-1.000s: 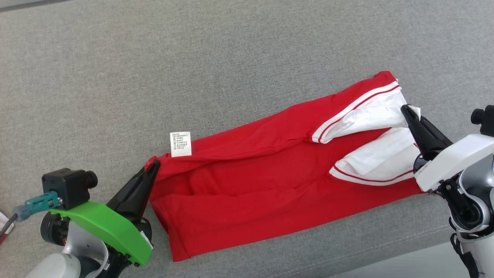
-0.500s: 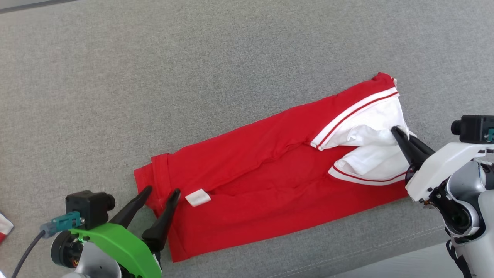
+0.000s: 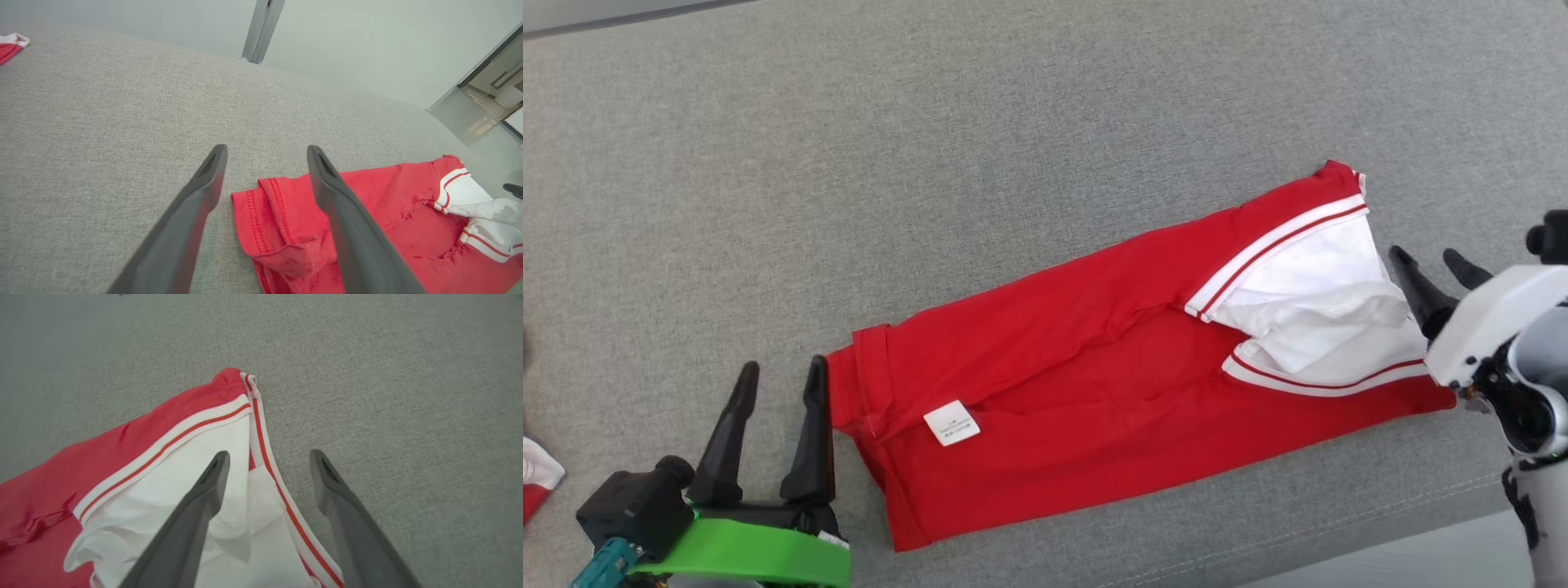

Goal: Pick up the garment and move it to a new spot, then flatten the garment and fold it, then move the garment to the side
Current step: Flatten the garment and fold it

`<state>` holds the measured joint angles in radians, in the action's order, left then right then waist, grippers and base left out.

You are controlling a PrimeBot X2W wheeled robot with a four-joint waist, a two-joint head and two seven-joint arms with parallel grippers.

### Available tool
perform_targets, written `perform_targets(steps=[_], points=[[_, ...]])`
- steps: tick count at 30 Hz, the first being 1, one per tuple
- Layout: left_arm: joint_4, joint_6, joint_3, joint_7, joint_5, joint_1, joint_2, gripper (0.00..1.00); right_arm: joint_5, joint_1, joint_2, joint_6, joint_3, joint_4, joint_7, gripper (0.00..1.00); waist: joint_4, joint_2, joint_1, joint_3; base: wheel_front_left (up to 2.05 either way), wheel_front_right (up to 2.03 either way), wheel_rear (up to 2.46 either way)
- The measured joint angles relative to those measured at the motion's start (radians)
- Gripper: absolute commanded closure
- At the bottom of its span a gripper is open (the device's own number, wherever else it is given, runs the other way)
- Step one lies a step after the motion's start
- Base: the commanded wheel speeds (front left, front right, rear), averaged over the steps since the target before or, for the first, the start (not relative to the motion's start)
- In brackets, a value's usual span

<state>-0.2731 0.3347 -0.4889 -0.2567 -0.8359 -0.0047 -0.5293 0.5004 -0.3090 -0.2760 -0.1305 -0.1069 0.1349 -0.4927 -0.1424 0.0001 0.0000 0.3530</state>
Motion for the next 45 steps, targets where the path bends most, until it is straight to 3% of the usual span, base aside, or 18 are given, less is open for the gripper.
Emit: perform_targets(steps=[4, 9, 15, 16, 17, 23, 29, 33, 39, 45], points=[[0.023, -0.02, 0.088, -0.005, 0.117, 0.014, 0.083, 0.0, -0.06, -0.068, 0.03, 0.0, 0.014, 0.08, -0.039, 0.0, 0.009, 0.0, 0.0, 0.013, 0.0, 0.0, 0.0], [0.073, -0.114, 0.166, -0.006, 0.236, 0.054, 0.187, 0.0, -0.134, -0.092, 0.028, 0.0, 0.03, 0.187, -0.075, 0.0, 0.033, 0.0, 0.0, 0.017, 0.0, 0.0, 0.0], [0.127, -0.225, 0.263, -0.006, 0.316, 0.099, 0.3, 0.0, -0.107, -0.093, 0.029, 0.0, 0.043, 0.254, -0.097, 0.0, 0.051, 0.0, 0.0, -0.01, 0.0, 0.0, 0.0], [0.14, -0.244, 0.272, -0.006, 0.334, 0.107, 0.312, 0.0, -0.083, -0.092, 0.031, 0.0, 0.045, 0.261, -0.097, 0.64, 0.054, 0.0, 0.0, -0.017, 0.0, 0.0, 0.0], [0.151, -0.256, 0.284, -0.006, 0.343, 0.112, 0.326, 0.0, -0.065, -0.09, 0.035, 0.0, 0.044, 0.267, -0.093, 1.0, 0.055, 0.0, 0.0, -0.022, 0.0, 0.0, 0.0], [0.213, -0.344, 0.351, -0.006, 0.391, 0.153, 0.404, 0.0, 0.006, -0.088, 0.041, -0.002, -0.009, 0.335, -0.01, 1.0, 0.055, 0.0, 0.0, -0.065, 0.0, 0.0, 0.0], [0.264, -0.399, 0.397, -0.006, 0.432, 0.17, 0.44, 0.0, 0.006, -0.096, -0.075, -0.001, -0.152, 0.405, 0.064, 1.0, 0.06, 0.0, 0.0, -0.102, 0.0, 0.0, 0.0], [0.299, -0.417, 0.419, -0.006, 0.463, 0.189, 0.458, 0.0, 0.015, -0.097, -0.151, -0.001, -0.192, 0.374, 0.074, 1.0, 0.069, 0.0, 0.0, -0.132, 0.0, 0.0, 0.0], [0.332, -0.431, 0.435, -0.006, 0.467, 0.207, 0.476, 0.0, 0.062, -0.069, -0.208, -0.001, -0.102, 0.197, -0.001, 1.0, 0.074, 0.0, 0.0, -0.185, 0.0, 0.0, 0.0], [0.345, -0.414, 0.413, -0.006, 0.432, 0.22, 0.478, 0.0, 0.127, -0.024, -0.153, -0.001, 0.094, 0.0, -0.13, 1.0, 0.071, 0.0, 0.0, -0.233, 0.0, 0.0, 0.0]])
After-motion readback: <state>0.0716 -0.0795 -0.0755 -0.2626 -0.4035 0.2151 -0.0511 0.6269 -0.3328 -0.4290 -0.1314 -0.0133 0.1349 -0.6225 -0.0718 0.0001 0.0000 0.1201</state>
